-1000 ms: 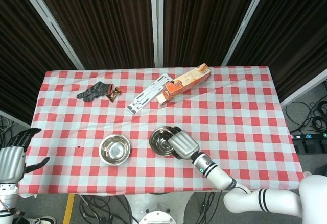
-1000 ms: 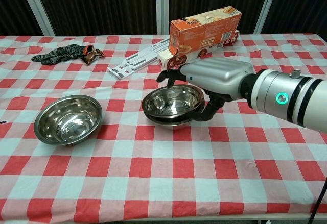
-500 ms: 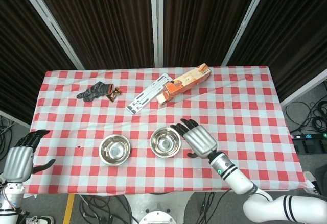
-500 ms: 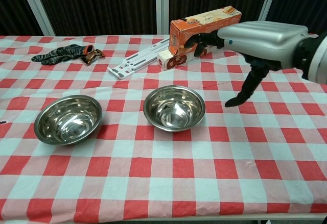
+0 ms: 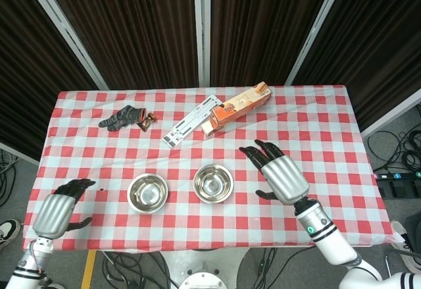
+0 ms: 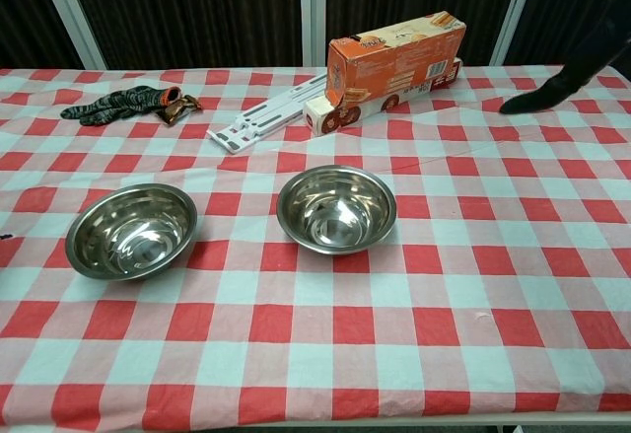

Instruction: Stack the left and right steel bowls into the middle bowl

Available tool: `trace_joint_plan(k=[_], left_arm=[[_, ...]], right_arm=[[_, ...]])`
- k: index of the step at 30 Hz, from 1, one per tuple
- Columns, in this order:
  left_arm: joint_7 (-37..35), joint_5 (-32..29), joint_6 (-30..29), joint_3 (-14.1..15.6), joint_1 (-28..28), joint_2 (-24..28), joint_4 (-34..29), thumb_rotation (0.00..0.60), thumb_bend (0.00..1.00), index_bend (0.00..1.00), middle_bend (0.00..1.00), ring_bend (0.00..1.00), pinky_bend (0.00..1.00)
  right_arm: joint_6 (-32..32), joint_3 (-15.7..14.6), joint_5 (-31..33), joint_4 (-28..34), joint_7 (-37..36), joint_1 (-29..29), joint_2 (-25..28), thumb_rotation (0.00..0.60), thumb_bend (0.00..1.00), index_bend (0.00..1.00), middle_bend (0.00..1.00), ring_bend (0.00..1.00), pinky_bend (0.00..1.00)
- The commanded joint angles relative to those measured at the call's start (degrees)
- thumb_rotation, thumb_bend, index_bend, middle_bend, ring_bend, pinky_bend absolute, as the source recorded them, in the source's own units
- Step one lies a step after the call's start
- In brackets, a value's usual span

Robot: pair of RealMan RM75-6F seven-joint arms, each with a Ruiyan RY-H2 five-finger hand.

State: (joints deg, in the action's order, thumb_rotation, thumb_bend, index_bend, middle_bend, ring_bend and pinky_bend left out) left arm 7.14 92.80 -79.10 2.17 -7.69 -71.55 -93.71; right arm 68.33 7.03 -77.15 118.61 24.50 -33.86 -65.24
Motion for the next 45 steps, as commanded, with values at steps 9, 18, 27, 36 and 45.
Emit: trace_joint_plan(k=[9,18,27,36,45], left_arm=[[6.6,6.8,9.2,0.5,-8.7,-6.3,0.1,0.600,0.15,0.30,0.33,0.27,0.37],[9.1,8.0,13.2,0.5,-12.6,-11.0,6.9,0.600,0.17,0.36,0.39,0.31,0.42],[7.5,6.3,15.7,0.4,-15.3,-14.9,14.5,0.600,0.21,0.39,0.42,0.34,0.44],[9.2,8.6,14.5,1.7,-16.9,-17.4,18.6,0.600,0.23,0.43,0.46,0.38,0.48],[10.6,10.2,14.5,2.6,-18.7,-20.9,24.5,0.600,0.27,0.52,0.54,0.45,0.56]], right_arm=[[3.2,1.4,-1.9,1.0,-8.3,4.4,7.4,0.600,0.00,0.09,0.17,0.07,0.16],[2.6,1.2,-2.0,-0.2,-11.1,5.5,8.4,0.600,0.00,0.09,0.16,0.07,0.16],[2.5,1.9,-1.9,-0.9,-12.9,6.2,9.6,0.600,0.00,0.09,0.16,0.06,0.16],[1.9,2.1,-1.4,-1.9,-14.1,6.6,9.6,0.600,0.00,0.09,0.16,0.07,0.16],[2.3,2.3,-1.4,-2.6,-15.4,7.5,10.2,0.600,0.00,0.09,0.16,0.07,0.16]])
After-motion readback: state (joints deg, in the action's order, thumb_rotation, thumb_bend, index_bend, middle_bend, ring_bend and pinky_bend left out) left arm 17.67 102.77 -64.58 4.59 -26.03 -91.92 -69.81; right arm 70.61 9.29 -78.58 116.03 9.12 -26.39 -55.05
